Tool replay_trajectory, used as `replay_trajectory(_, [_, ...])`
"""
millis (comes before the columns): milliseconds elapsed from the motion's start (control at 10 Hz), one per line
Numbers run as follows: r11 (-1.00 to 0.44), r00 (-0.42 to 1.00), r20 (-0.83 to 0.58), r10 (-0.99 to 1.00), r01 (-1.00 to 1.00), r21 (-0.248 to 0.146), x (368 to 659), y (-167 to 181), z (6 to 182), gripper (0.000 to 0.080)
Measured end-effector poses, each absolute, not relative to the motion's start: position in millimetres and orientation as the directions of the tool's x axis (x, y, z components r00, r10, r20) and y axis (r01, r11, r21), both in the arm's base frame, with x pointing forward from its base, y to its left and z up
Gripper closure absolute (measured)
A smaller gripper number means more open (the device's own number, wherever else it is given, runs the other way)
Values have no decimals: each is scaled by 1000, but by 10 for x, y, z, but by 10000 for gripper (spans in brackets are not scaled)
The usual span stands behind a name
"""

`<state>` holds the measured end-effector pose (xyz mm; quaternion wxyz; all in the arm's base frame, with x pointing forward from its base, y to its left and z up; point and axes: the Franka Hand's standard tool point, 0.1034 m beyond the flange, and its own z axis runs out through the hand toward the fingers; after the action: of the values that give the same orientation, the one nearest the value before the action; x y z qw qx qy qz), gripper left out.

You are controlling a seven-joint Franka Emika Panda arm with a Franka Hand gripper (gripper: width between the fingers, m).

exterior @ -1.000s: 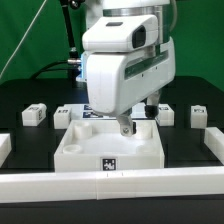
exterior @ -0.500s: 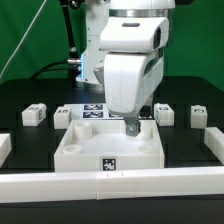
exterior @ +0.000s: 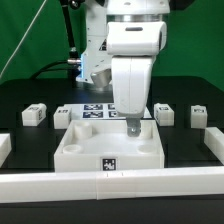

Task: Assemble one leg

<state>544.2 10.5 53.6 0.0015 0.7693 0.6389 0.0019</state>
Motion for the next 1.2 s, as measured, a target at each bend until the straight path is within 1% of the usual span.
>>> replay_trajectory(100, [-147,147,-2,989,989,-3,5404,92,517,150])
replay_trajectory(600, [-152,152,-2,988,988,-5,5387,93,502,150])
replay_trajectory(700, [-150,150,4,989,989,9,5272,107,474,150])
replay_trajectory(800, [-147,146,7,989,989,12,5067,124,451,150])
replay_trajectory(900, [-143,143,6,990,990,4,4915,130,435,150])
replay_trajectory(1000, [-142,142,9,990,990,5,4806,139,387,150])
replay_trajectory(1200, [-144,144,12,989,990,-3,4653,142,286,150])
